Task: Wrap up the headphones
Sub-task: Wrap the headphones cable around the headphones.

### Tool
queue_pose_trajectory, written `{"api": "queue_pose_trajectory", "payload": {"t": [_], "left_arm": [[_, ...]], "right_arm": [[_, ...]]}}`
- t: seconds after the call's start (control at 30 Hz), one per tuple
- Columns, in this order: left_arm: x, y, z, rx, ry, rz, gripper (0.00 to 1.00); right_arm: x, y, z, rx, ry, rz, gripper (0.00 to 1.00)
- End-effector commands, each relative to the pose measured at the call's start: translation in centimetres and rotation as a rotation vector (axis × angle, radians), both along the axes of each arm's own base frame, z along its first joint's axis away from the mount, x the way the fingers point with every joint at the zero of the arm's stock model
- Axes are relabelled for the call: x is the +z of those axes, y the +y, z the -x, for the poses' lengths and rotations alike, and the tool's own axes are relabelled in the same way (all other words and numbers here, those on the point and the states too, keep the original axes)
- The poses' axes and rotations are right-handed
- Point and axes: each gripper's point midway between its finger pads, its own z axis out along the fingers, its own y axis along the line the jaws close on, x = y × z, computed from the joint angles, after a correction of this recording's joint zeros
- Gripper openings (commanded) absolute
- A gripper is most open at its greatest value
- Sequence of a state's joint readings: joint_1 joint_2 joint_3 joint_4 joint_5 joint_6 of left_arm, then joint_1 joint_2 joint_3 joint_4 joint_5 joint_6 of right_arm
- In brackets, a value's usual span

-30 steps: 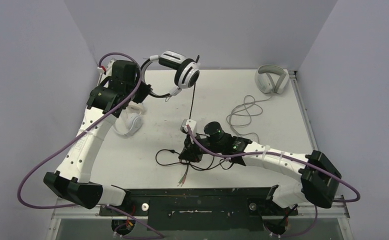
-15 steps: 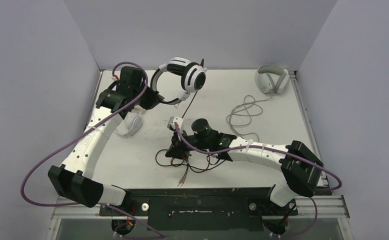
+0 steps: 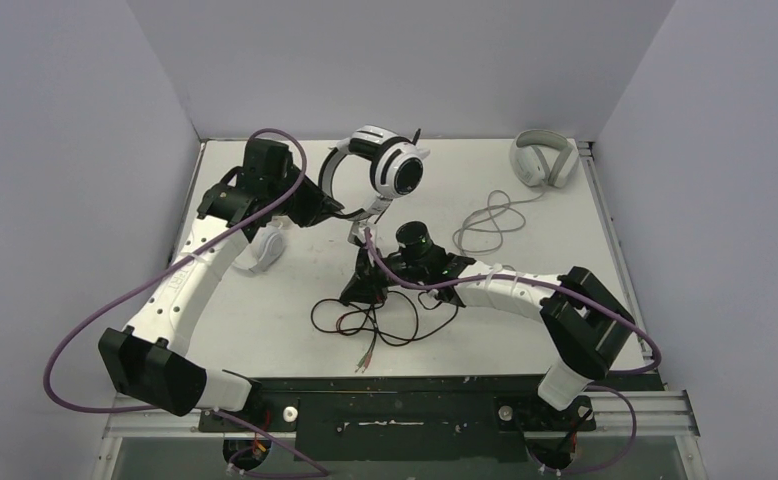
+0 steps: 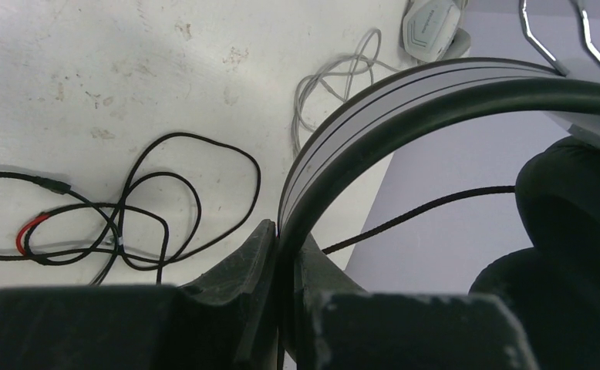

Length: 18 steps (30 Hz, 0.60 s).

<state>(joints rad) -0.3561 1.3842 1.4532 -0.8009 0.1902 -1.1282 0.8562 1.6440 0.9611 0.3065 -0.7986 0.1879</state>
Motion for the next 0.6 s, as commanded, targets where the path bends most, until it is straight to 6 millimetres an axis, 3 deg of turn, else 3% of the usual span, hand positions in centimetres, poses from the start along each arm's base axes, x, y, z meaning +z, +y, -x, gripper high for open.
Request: {"api": "queue_pose_trajectory", "payload": {"t": [0.0, 0.1, 0.33, 0.57], "left_arm": [[3.7, -1.7, 0.4, -0.128, -0.132, 0.082, 0.00], [3.2, -1.2, -0.3, -0.087, -0.134, 0.060, 0.00], [3.5, -2.2, -2.1, -0.099, -0.143, 0.076, 0.00], [2.4, -1.7, -2.6, -0.053, -0.140, 0.020, 0.00]], "right_arm": [[2.0, -1.0, -0.8, 0.022, -0.069, -0.050, 0.00], [2.0, -0.6, 0.6, 0.076, -0.103, -0.017, 0.00], [3.0, 0.6, 4.8, 0.197, -0.148, -0.026, 0.00], [5.2, 1.1, 5.7, 0.211, -0.158, -0.065, 0.00]]}}
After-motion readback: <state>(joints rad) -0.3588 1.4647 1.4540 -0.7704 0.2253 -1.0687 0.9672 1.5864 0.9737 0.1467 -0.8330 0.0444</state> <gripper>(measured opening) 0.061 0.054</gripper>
